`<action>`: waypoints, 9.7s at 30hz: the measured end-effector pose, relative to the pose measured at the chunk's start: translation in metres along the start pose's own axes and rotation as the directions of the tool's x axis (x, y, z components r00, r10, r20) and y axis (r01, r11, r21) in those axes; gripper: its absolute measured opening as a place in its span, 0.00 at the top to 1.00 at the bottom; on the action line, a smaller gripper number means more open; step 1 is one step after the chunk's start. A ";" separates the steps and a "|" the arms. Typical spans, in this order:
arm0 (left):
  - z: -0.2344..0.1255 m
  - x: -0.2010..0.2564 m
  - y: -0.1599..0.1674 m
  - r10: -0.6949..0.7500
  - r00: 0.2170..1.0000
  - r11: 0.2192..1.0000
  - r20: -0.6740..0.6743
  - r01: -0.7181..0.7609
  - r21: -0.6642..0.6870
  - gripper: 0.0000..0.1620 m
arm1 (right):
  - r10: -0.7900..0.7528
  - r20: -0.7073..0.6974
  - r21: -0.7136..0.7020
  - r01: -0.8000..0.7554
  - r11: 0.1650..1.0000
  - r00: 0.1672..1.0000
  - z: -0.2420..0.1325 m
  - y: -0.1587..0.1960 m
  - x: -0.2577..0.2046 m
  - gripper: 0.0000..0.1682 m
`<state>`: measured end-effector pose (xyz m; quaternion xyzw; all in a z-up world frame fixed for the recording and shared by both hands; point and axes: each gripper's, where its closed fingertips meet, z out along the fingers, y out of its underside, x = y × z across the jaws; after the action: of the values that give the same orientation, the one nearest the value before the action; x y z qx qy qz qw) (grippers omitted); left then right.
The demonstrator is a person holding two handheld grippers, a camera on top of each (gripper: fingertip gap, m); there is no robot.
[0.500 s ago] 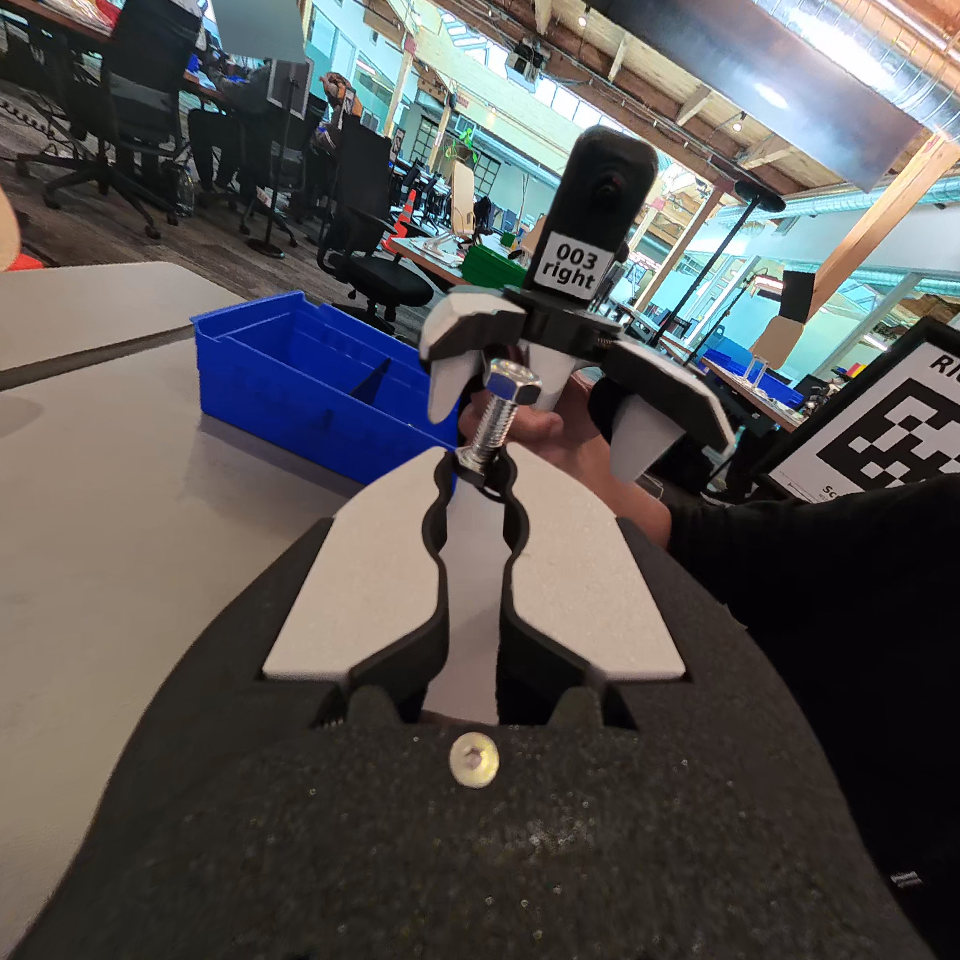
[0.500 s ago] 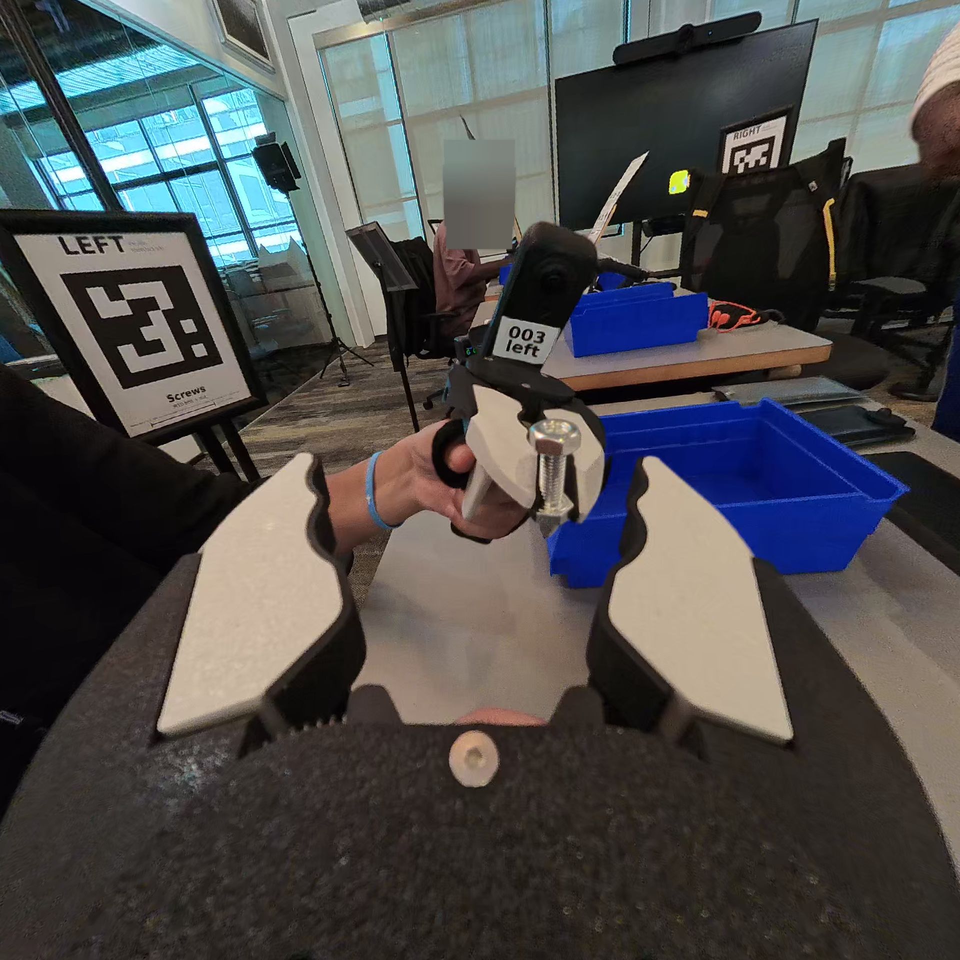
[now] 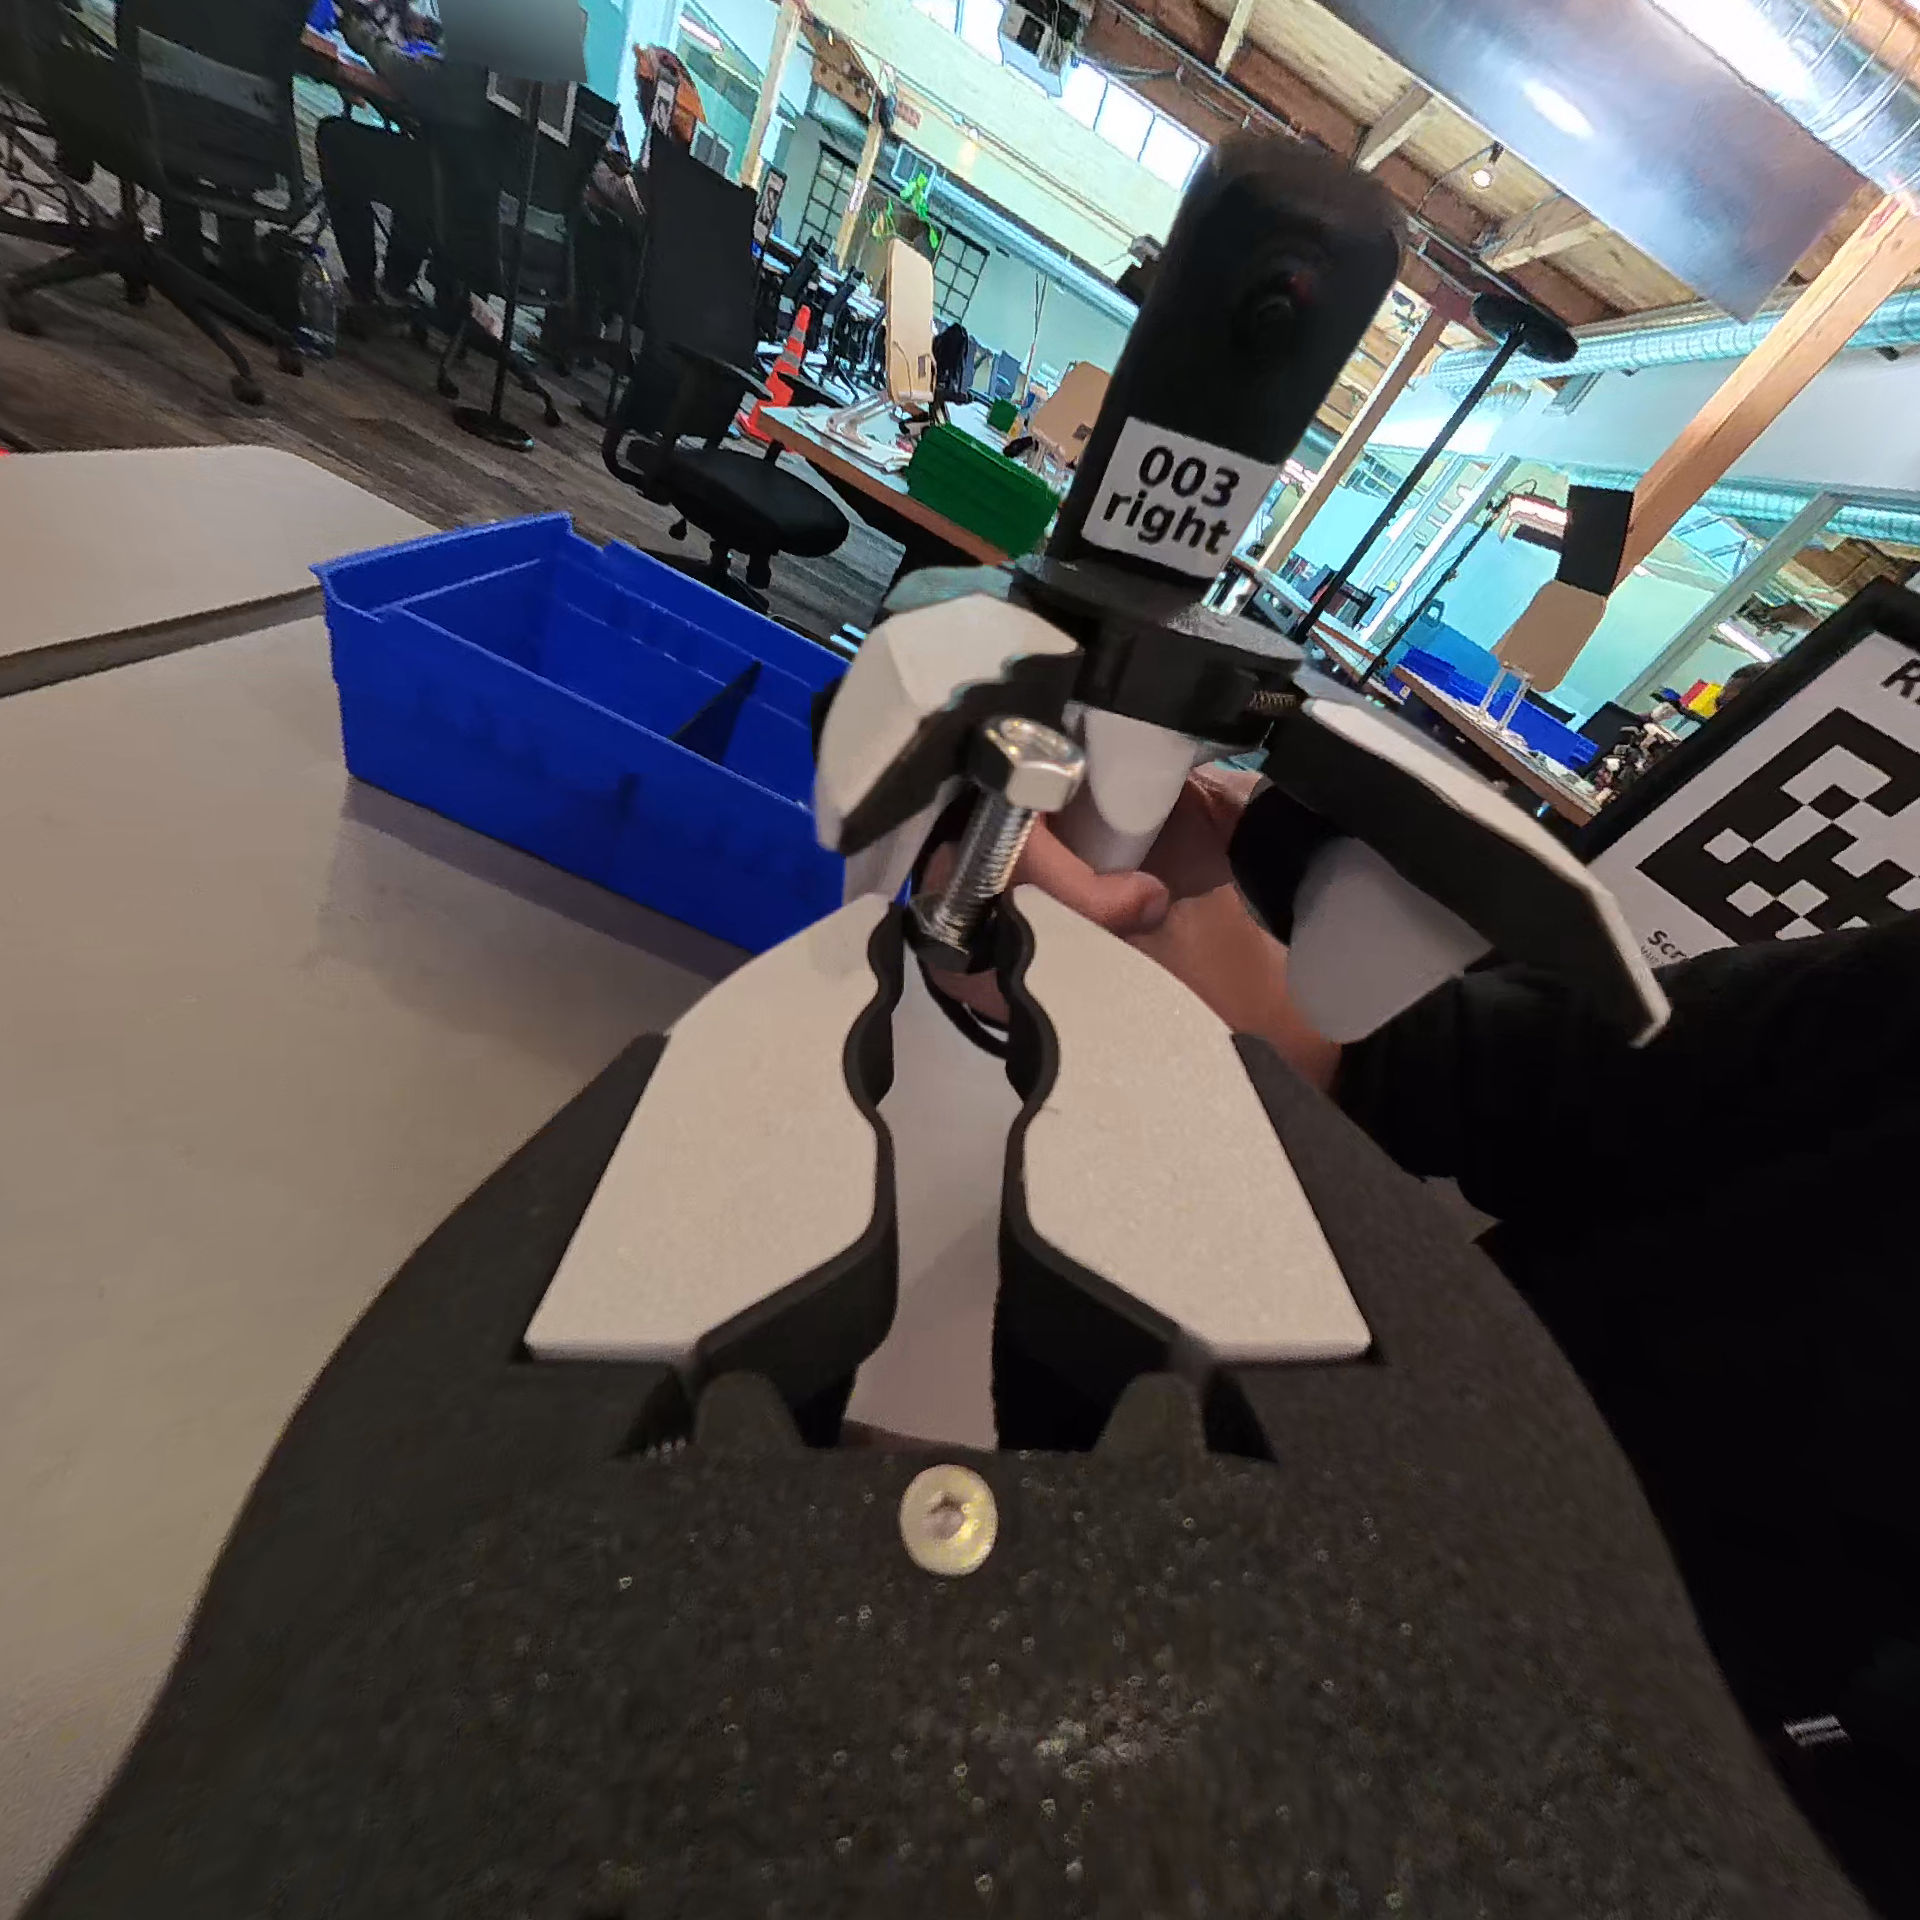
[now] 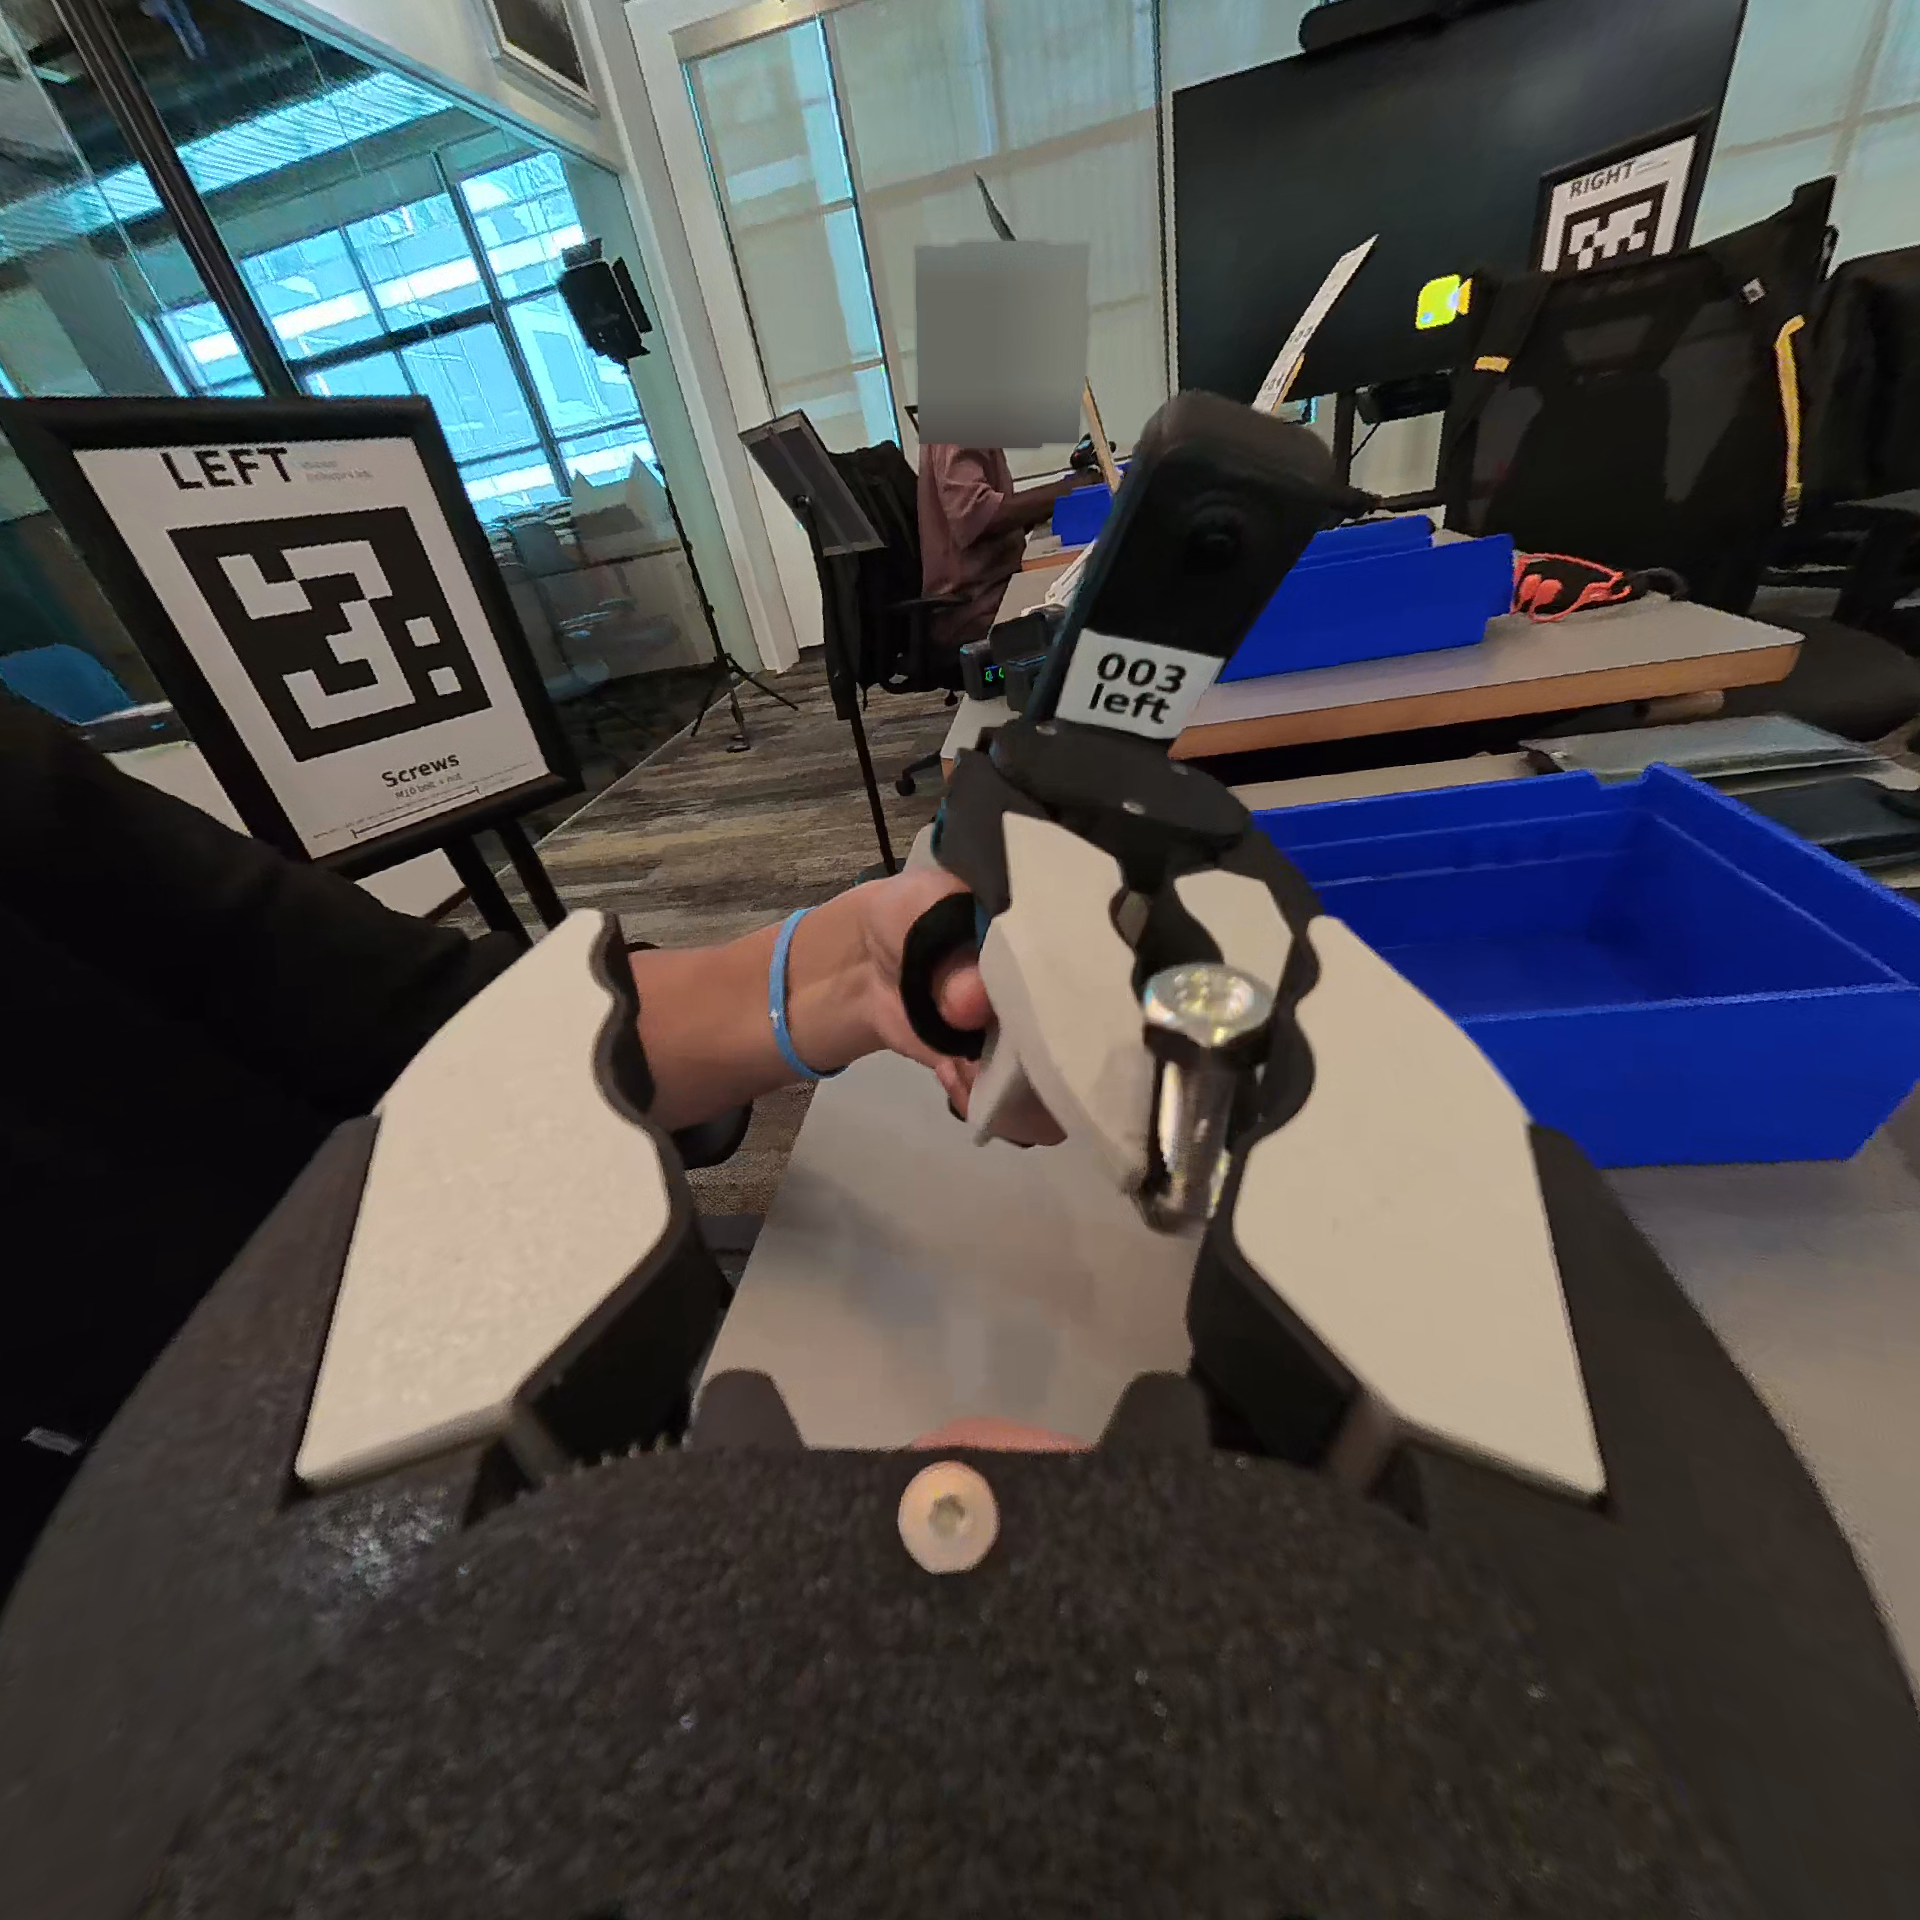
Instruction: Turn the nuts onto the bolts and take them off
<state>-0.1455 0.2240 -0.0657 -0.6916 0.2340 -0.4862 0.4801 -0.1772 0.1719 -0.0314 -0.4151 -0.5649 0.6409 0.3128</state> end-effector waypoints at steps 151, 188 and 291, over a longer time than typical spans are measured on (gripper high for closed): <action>-0.010 0.010 -0.003 0.047 0.999 0.999 -0.025 -0.048 -0.021 0.90 | -0.047 -0.154 0.026 0.052 0.998 0.987 -0.079 -0.024 0.027 0.72; -0.049 -0.031 -0.004 0.188 0.906 0.974 0.381 -0.120 -0.194 0.61 | -0.235 -0.828 -0.224 0.084 0.971 0.510 -0.233 -0.065 0.096 0.94; 0.126 -0.016 0.121 0.199 0.802 0.975 0.563 -0.106 -0.194 0.58 | 0.046 -0.956 0.044 0.013 0.999 -0.288 -0.474 0.141 0.023 0.55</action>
<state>-0.0216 0.2397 -0.1886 -0.8201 0.1684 -0.1934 0.5115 0.2415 0.3888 -0.1828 -0.7639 -0.0682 0.0638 0.6386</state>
